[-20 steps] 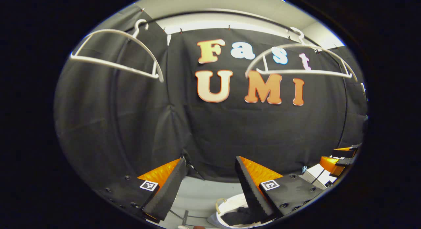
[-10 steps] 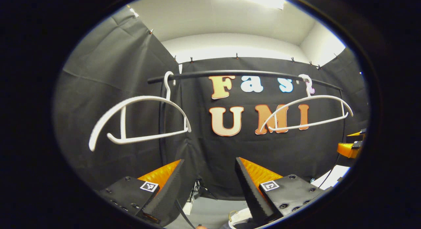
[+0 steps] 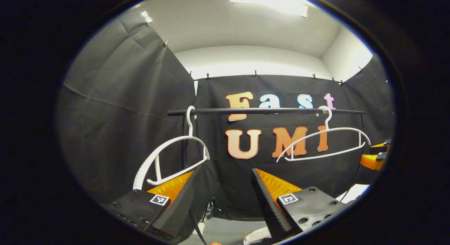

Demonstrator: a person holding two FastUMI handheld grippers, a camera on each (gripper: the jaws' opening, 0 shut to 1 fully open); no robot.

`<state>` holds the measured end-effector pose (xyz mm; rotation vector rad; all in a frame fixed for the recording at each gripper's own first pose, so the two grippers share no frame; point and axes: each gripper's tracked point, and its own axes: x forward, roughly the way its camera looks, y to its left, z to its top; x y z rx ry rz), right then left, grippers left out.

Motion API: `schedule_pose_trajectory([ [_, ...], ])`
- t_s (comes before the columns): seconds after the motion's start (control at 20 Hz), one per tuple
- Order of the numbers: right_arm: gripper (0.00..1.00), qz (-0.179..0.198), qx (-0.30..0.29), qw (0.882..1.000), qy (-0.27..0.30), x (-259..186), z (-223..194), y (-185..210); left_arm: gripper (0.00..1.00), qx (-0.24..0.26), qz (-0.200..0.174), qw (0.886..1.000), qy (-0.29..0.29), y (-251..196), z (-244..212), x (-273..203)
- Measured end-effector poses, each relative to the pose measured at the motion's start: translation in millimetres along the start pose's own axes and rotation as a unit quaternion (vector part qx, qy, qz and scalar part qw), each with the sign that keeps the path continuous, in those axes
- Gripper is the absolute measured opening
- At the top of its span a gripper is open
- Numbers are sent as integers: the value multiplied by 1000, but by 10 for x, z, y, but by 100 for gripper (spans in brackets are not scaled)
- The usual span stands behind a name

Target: Grasp the clothes on the hanger with both hands and then place them into the laundry hamper below.

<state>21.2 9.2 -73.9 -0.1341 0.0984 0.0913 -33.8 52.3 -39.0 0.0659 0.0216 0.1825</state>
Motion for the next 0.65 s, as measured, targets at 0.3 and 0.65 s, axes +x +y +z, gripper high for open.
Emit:
schedule_pose_trajectory([
  [0.3, 91, 2, 0, 1000, -18, -30, 174, 53, 94, -1, 3, 1000, 1, 52, -6, -10],
  [0.65, 98, -6, 3, 1000, -26, -47, 175, -69, 94, 10, 9, 1000, -5, 63, 64, 5],
])
